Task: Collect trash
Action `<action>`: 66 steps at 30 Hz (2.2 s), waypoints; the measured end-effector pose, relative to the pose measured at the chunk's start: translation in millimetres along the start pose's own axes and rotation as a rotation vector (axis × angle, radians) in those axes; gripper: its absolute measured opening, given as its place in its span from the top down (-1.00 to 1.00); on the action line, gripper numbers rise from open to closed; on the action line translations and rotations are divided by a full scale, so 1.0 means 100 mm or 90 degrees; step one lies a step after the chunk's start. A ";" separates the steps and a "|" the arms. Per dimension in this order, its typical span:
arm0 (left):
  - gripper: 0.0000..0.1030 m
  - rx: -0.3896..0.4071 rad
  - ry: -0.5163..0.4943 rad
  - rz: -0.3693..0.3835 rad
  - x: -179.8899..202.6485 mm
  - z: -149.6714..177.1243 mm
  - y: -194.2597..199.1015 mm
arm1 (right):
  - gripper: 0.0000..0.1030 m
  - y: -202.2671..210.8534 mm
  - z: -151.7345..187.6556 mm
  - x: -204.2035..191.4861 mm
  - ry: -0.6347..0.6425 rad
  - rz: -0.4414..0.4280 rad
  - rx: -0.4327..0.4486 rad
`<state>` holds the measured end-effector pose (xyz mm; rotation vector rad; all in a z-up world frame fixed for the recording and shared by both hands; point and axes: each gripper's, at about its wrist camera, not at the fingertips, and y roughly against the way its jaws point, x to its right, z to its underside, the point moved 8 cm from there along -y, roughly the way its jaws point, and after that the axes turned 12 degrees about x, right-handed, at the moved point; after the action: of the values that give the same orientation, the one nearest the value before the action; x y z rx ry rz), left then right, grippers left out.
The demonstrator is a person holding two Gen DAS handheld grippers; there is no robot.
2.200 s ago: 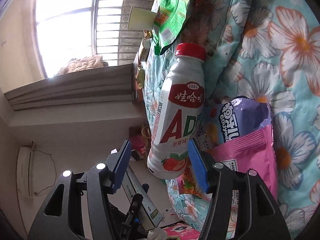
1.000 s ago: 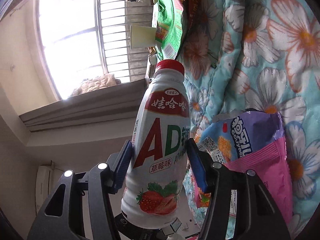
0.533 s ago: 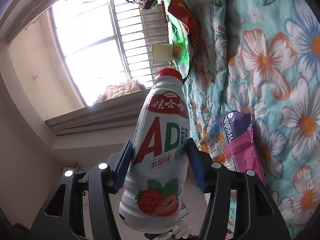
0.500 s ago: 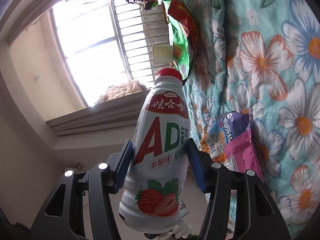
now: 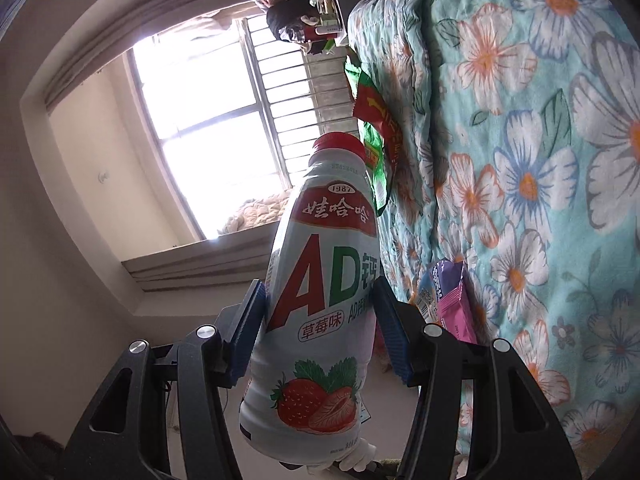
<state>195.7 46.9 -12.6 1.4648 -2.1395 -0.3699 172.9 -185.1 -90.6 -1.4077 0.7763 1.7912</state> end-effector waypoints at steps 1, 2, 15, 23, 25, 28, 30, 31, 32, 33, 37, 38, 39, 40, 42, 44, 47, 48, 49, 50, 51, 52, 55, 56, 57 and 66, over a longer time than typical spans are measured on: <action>-0.64 -0.001 -0.006 0.008 0.07 -0.02 -0.03 | -0.05 0.05 -0.03 0.00 0.000 -0.003 0.007; -0.64 -0.002 -0.013 0.015 0.16 -0.03 -0.07 | -0.05 0.10 -0.05 0.00 -0.002 -0.007 0.012; -0.64 -0.042 -0.094 0.127 1.26 -0.03 -0.64 | -0.05 0.97 -0.61 0.08 -0.007 -0.044 0.110; -0.64 -0.089 -0.138 0.216 2.07 0.06 -1.17 | -0.05 1.45 -1.01 0.10 -0.012 -0.057 0.191; -0.64 -0.113 -0.147 0.243 2.32 0.10 -1.35 | -0.05 1.62 -1.15 0.14 -0.015 -0.058 0.220; -0.64 -0.153 -0.163 0.284 2.73 0.18 -1.66 | -0.05 1.93 -1.41 0.22 -0.016 -0.054 0.274; -0.64 -0.181 -0.184 0.307 3.02 0.26 -1.87 | -0.05 2.13 -1.61 0.31 -0.025 -0.044 0.310; -0.64 -0.196 -0.196 0.322 3.17 0.31 -1.99 | -0.05 2.23 -1.72 0.36 -0.031 -0.036 0.329; -0.64 -0.216 -0.208 0.332 3.32 0.37 -2.12 | -0.05 2.31 -1.83 0.42 -0.037 -0.025 0.349; -0.64 -0.237 -0.216 0.344 3.47 0.43 -2.26 | -0.05 2.40 -1.95 0.48 -0.040 -0.012 0.367; -0.64 -0.328 -0.238 0.382 4.06 0.70 -2.87 | -0.05 2.60 -2.51 0.79 -0.085 0.023 0.419; -0.64 -0.342 -0.240 0.382 4.19 0.76 -3.04 | -0.05 2.65 -2.68 0.88 -0.094 0.041 0.432; -0.65 -0.351 -0.240 0.384 4.33 0.80 -3.20 | -0.06 2.69 -2.88 0.98 -0.103 0.051 0.444; -0.66 -0.362 -0.238 0.393 4.48 0.86 -3.36 | -0.09 2.73 -3.07 1.08 -0.118 0.056 0.455; -0.68 -0.396 -0.235 0.392 4.74 1.03 -3.70 | -0.18 2.88 -3.45 1.35 -0.150 0.075 0.507; -0.68 -0.407 -0.224 0.387 4.93 1.17 -3.99 | -0.30 3.04 -3.74 1.63 -0.155 0.102 0.544; -0.68 -0.424 -0.165 0.374 5.04 1.34 -4.23 | -0.30 3.24 -3.78 2.04 -0.225 0.121 0.597; -0.68 -0.432 -0.143 0.375 5.04 1.39 -4.25 | -0.30 3.25 -3.72 2.09 -0.229 0.114 0.603; -0.68 -0.438 -0.125 0.378 5.05 1.42 -4.25 | -0.30 3.25 -3.65 2.12 -0.224 0.111 0.603; -0.68 -0.442 -0.113 0.379 5.03 1.45 -4.24 | -0.30 3.24 -3.57 2.13 -0.217 0.119 0.598; -0.68 -0.442 -0.109 0.384 4.99 1.46 -4.20 | -0.30 3.23 -3.49 2.16 -0.210 0.128 0.594; -0.68 -0.437 -0.112 0.389 4.97 1.45 -4.15 | -0.30 3.24 -3.40 2.16 -0.204 0.132 0.593; -0.68 -0.414 -0.117 0.396 4.84 1.34 -4.00 | -0.30 3.25 -3.18 2.11 -0.191 0.136 0.593; -0.68 -0.410 -0.114 0.398 4.79 1.29 -3.92 | -0.30 3.25 -3.11 2.08 -0.186 0.136 0.592; -0.68 -0.403 -0.111 0.400 4.74 1.22 -3.85 | -0.30 3.26 -3.06 2.06 -0.179 0.139 0.590; -0.68 -0.286 -0.070 0.412 4.01 0.28 -3.01 | -0.30 2.91 -2.61 1.42 0.041 0.277 0.500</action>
<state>302.4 -439.7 -80.5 0.4789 -2.2762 -0.6351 53.1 -535.6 -279.8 -0.8020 1.6908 1.4574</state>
